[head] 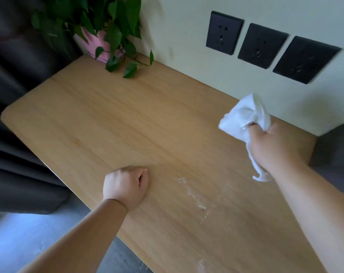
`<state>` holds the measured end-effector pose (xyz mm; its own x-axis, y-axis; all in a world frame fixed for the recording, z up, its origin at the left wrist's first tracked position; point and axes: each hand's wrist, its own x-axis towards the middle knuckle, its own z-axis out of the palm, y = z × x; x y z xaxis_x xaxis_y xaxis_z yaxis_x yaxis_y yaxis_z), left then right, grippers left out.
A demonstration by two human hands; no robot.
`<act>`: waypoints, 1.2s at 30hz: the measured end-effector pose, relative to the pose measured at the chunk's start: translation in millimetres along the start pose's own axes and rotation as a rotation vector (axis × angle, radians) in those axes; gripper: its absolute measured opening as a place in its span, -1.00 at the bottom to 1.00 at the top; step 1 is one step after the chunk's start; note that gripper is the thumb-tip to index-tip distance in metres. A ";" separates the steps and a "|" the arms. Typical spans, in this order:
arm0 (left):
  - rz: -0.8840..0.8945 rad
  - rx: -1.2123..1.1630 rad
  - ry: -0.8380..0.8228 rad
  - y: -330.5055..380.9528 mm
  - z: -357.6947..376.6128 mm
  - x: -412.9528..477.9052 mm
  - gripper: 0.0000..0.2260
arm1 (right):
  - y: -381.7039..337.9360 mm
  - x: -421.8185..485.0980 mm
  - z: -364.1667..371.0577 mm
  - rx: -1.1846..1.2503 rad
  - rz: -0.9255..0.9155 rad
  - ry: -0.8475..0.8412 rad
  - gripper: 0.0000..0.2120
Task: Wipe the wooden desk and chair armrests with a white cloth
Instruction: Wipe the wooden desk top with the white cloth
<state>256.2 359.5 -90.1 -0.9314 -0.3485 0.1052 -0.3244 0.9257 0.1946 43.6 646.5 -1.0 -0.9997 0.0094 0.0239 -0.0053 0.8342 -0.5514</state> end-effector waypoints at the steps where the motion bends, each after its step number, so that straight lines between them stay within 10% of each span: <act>1: -0.002 0.010 -0.001 0.4 1.1 -0.7 -0.63 | 16.7 18.0 -6.8 -0.052 -0.007 0.039 -0.58; 16: -0.033 -0.001 0.029 -0.2 7.5 -1.5 -0.59 | 39.4 -85.3 82.6 -0.099 -0.245 -0.184 -0.41; 26: -0.093 -0.075 -0.005 -4.6 -1.4 -45.9 -0.60 | -6.4 -251.9 79.4 0.379 -0.305 -0.335 -0.59; 30: -0.048 -0.055 -0.052 -15.6 -9.7 -62.3 -0.56 | -13.3 -220.4 47.7 0.508 0.005 -0.254 -0.77; 36: -0.043 -0.084 0.007 -15.7 -9.6 -71.0 -0.60 | -34.4 -128.0 82.2 0.224 -0.237 -0.351 -0.71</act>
<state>329.1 368.3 -91.3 -0.9157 -0.3888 0.1020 -0.3485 0.8943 0.2805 169.7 571.3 -53.6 -0.9182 -0.3854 -0.0912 -0.2006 0.6511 -0.7320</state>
